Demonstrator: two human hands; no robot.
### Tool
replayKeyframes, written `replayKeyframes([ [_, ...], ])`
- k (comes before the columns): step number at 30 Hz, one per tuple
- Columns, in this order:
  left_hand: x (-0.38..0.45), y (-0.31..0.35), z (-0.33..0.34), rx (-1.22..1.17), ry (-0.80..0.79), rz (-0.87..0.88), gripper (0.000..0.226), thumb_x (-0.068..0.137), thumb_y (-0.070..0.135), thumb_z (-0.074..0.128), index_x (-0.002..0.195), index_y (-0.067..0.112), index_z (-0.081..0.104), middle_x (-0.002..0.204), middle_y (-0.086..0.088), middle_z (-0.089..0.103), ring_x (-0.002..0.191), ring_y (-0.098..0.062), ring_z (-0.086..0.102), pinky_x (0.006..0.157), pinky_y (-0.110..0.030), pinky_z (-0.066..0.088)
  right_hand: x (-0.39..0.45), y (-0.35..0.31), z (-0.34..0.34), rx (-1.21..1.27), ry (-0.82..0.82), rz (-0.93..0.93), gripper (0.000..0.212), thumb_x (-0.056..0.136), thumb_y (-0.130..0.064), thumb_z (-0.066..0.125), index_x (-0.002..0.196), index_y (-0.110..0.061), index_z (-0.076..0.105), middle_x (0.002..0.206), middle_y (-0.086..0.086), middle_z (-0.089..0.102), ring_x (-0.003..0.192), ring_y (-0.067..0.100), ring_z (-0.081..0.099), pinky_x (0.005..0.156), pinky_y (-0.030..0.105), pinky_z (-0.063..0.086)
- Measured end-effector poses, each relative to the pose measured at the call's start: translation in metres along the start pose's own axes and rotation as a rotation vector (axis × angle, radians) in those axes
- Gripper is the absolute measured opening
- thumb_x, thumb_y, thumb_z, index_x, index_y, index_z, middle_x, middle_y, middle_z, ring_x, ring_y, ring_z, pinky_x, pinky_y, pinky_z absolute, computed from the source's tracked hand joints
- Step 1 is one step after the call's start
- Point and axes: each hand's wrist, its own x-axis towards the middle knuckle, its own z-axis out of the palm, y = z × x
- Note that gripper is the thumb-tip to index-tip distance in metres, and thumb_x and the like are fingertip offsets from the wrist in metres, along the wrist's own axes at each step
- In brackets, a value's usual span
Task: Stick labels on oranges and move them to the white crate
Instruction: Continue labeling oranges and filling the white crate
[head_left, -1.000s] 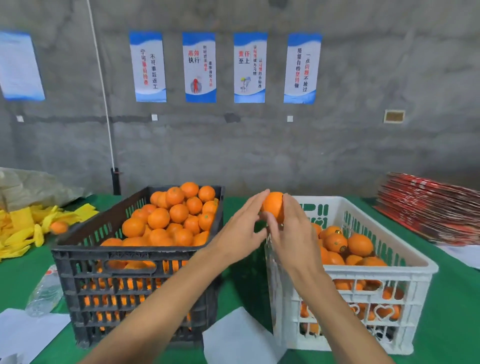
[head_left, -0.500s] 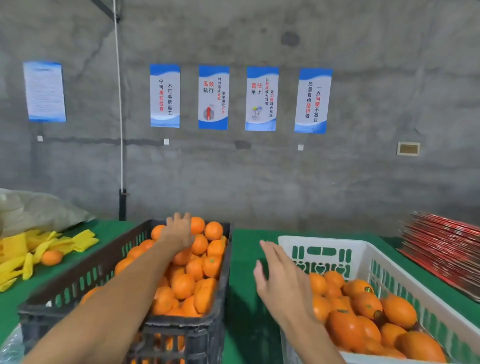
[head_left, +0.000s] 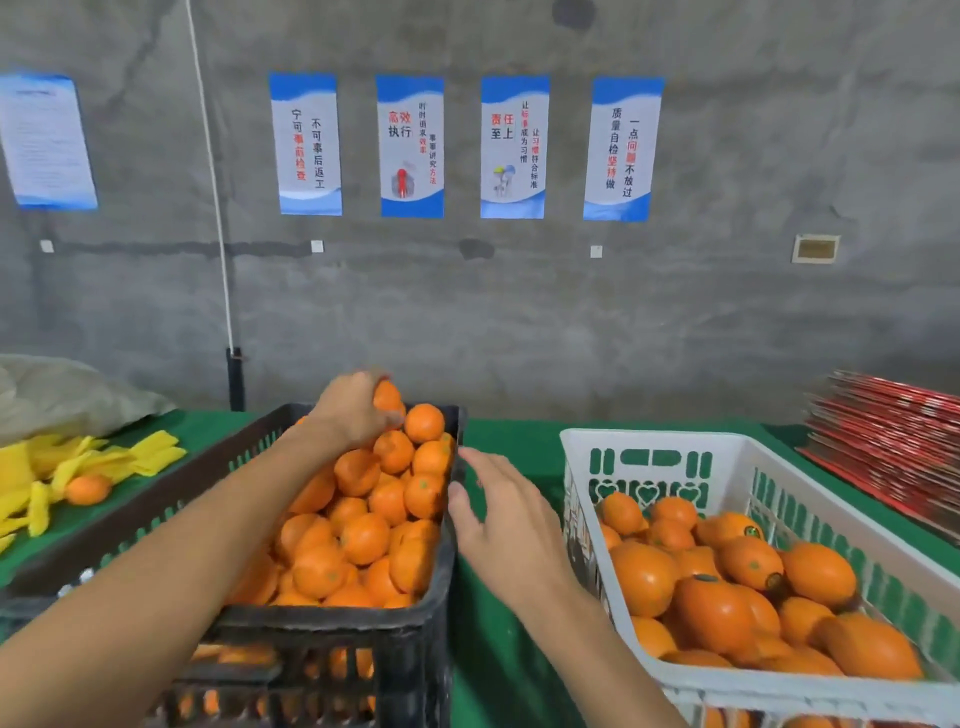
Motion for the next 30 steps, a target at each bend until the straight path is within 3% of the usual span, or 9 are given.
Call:
replayKeyframes([
  [9, -0.175, 0.075, -0.049, -0.542, 0.353, 0.139, 0.061, 0.077, 0.041, 0.086, 0.133, 0.028, 0.065, 0.123, 0.007, 0.070, 0.107, -0.003, 0.063, 0.098, -0.024, 0.050, -0.037, -0.065, -0.031, 0.353, 0.110, -0.051, 0.074, 0.089, -0.001, 0.049, 0.156, -0.027, 0.030, 0.159, -0.008, 0.037, 0.139, 0.015, 0.043, 0.111, 0.035, 0.042],
  [12, -0.237, 0.089, -0.037, -0.654, 0.360, 0.269, 0.063, 0.078, 0.037, 0.086, 0.135, 0.022, 0.063, 0.129, 0.007, 0.066, 0.117, -0.008, 0.063, 0.098, -0.033, 0.054, -0.087, -0.059, -0.041, 0.409, 0.215, -0.066, 0.071, 0.088, 0.002, 0.050, 0.153, -0.025, 0.038, 0.153, -0.005, 0.047, 0.133, 0.010, 0.048, 0.108, 0.013, 0.037],
  [14, -0.277, 0.091, -0.022, -0.727, 0.343, 0.382, 0.063, 0.080, 0.038, 0.086, 0.136, 0.023, 0.061, 0.134, 0.010, 0.062, 0.125, -0.013, 0.060, 0.092, -0.035, 0.058, -0.123, -0.047, -0.042, 0.424, 0.239, -0.053, 0.055, 0.093, -0.001, 0.049, 0.143, -0.022, 0.050, 0.137, -0.002, 0.059, 0.117, 0.005, 0.057, 0.096, 0.010, 0.042],
  [17, -0.330, 0.087, 0.006, -0.898, 0.288, 0.301, 0.059, 0.081, 0.038, 0.084, 0.135, 0.030, 0.062, 0.136, 0.011, 0.061, 0.124, -0.018, 0.061, 0.084, -0.029, 0.060, -0.184, -0.022, -0.028, 0.355, 0.029, 0.028, 0.029, 0.099, -0.005, 0.046, 0.114, -0.015, 0.069, 0.104, -0.004, 0.069, 0.090, 0.005, 0.062, 0.078, 0.020, 0.045],
  [20, -0.368, 0.075, 0.040, -0.984, 0.186, 0.112, 0.057, 0.076, 0.038, 0.086, 0.129, 0.035, 0.066, 0.133, 0.011, 0.063, 0.118, -0.011, 0.065, 0.084, -0.023, 0.059, -0.242, 0.007, -0.003, 0.081, -0.462, 0.179, 0.031, 0.104, -0.022, 0.045, 0.128, -0.015, 0.064, 0.128, 0.005, 0.068, 0.120, 0.026, 0.061, 0.101, 0.036, 0.048],
  [23, -0.392, 0.057, 0.068, -0.904, 0.039, -0.022, 0.057, 0.077, 0.039, 0.088, 0.129, 0.042, 0.064, 0.131, 0.015, 0.063, 0.111, 0.001, 0.064, 0.083, -0.015, 0.056, -0.285, 0.019, 0.014, -0.194, -0.771, 0.084, 0.054, 0.108, -0.044, 0.031, 0.156, -0.019, 0.030, 0.162, 0.010, 0.031, 0.149, 0.033, 0.027, 0.122, 0.043, 0.023],
  [26, -0.409, 0.047, 0.085, -0.777, -0.072, -0.109, 0.060, 0.077, 0.046, 0.085, 0.132, 0.043, 0.060, 0.129, 0.016, 0.062, 0.105, 0.008, 0.062, 0.076, -0.008, 0.052, -0.304, 0.025, 0.010, -0.253, -0.802, 0.036, 0.055, 0.109, -0.047, 0.023, 0.160, -0.027, 0.023, 0.170, 0.003, 0.012, 0.156, 0.029, 0.009, 0.126, 0.045, 0.012],
  [28, -0.417, 0.049, 0.094, -0.694, -0.122, -0.147, 0.061, 0.077, 0.048, 0.084, 0.133, 0.042, 0.059, 0.128, 0.013, 0.061, 0.104, 0.000, 0.063, 0.080, -0.017, 0.055, -0.305, 0.031, -0.005, -0.276, -0.787, 0.028, 0.051, 0.105, -0.042, 0.034, 0.152, -0.024, 0.042, 0.164, 0.007, 0.031, 0.150, 0.032, 0.026, 0.121, 0.046, 0.025],
  [30, -0.423, 0.057, 0.100, -0.637, -0.180, -0.166, 0.061, 0.078, 0.045, 0.084, 0.133, 0.041, 0.057, 0.129, 0.011, 0.059, 0.107, -0.014, 0.062, 0.089, -0.035, 0.056, -0.307, 0.029, -0.022, -0.323, -0.710, 0.031, 0.039, 0.094, -0.041, 0.044, 0.119, -0.020, 0.065, 0.133, 0.007, 0.062, 0.123, 0.033, 0.054, 0.104, 0.042, 0.043],
])
